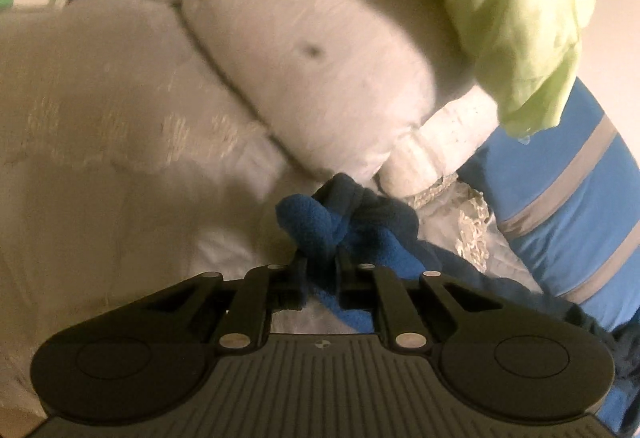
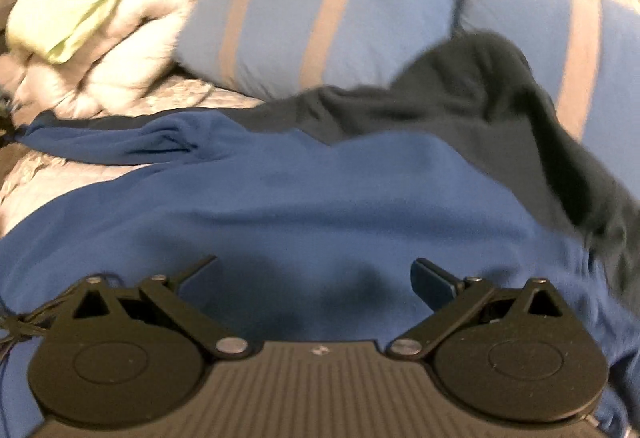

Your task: Fold clothes

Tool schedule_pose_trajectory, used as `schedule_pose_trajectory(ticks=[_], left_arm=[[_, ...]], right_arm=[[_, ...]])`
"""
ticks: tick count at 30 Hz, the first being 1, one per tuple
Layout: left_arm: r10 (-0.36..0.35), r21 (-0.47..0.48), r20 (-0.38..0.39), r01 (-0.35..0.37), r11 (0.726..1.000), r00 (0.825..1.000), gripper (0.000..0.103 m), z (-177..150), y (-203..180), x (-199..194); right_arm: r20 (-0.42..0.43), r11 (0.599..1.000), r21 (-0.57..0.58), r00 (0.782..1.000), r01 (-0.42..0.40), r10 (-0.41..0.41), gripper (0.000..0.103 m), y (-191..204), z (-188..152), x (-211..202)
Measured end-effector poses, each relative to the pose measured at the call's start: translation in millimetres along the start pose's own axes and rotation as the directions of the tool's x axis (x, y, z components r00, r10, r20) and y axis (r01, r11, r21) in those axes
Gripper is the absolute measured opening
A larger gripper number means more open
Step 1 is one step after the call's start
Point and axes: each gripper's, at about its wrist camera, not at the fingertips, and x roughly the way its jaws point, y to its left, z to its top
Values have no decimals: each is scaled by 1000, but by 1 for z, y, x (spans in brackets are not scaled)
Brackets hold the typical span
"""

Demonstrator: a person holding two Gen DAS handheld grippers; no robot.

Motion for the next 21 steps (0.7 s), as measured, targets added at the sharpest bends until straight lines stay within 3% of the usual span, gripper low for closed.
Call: schedule_pose_trajectory(ticks=[11,21], left_arm=[[136,72,59,-140,988,989,11,23,10,-10],[69,179,88,-84,980,994,11,22,-15,-34]], right_arm=[[-36,982,169,996,84,-78,103,-43,-10,-4],[-46,992,115,997,59,-54,103,-31,-12,-3]])
